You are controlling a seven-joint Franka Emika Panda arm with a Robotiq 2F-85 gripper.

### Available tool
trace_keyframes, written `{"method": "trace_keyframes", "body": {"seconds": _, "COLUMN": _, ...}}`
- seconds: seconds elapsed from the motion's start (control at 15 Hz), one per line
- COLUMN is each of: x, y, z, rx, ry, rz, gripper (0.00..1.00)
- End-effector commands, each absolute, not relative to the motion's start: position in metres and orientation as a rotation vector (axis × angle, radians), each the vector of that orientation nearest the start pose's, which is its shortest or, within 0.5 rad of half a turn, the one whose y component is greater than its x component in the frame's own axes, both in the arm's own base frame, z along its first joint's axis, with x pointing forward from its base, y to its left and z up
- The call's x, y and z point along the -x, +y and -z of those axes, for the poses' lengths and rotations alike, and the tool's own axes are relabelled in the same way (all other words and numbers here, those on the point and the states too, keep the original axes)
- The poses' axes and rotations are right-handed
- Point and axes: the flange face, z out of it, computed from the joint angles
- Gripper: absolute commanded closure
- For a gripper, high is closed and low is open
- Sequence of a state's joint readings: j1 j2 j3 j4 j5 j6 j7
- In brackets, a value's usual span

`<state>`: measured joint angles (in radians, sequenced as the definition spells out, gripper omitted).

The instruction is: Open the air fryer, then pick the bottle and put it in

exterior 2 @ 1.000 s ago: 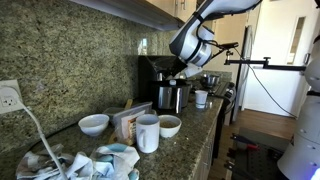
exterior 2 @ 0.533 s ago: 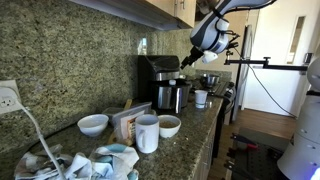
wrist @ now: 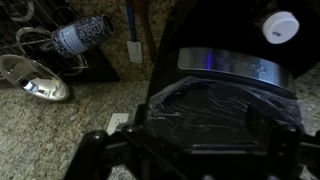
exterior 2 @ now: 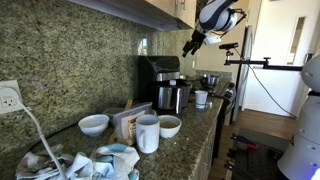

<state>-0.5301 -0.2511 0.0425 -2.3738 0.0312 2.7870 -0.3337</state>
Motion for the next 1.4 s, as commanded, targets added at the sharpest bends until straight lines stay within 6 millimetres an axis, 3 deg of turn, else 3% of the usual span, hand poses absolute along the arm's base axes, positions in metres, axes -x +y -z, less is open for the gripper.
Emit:
{"method": "trace_keyframes", "body": {"seconds": 0.0, "x": -0.439, "y": -0.204, "z": -0.518, "rx": 3.219, "ry": 0.354, "rz": 0.883, "gripper": 0.00}}
{"method": "trace_keyframes", "body": {"seconds": 0.13, "x": -0.430, "y": -0.188, "z": -0.512, "rx": 3.209, "ry": 0.397, "rz": 0.785, "gripper": 0.00}}
{"method": "trace_keyframes", "body": {"seconds": 0.27, "x": -0.419, "y": -0.187, "z": -0.499, "rx": 3.205, "ry": 0.465, "rz": 0.674, "gripper": 0.00}}
{"method": "trace_keyframes", "body": {"seconds": 0.53, "x": -0.389, "y": -0.188, "z": -0.451, "rx": 3.179, "ry": 0.535, "rz": 0.428, "gripper": 0.00}}
{"method": "trace_keyframes", "body": {"seconds": 0.67, "x": -0.381, "y": -0.188, "z": -0.429, "rx": 3.149, "ry": 0.552, "rz": 0.450, "gripper": 0.00}}
{"method": "trace_keyframes", "body": {"seconds": 0.73, "x": -0.394, "y": -0.194, "z": -0.440, "rx": 3.173, "ry": 0.519, "rz": 0.424, "gripper": 0.00}}
{"method": "trace_keyframes", "body": {"seconds": 0.93, "x": -0.386, "y": -0.193, "z": -0.423, "rx": 3.163, "ry": 0.528, "rz": 0.404, "gripper": 0.00}}
{"method": "trace_keyframes", "body": {"seconds": 1.33, "x": -0.386, "y": -0.192, "z": -0.426, "rx": 3.162, "ry": 0.525, "rz": 0.415, "gripper": 0.00}}
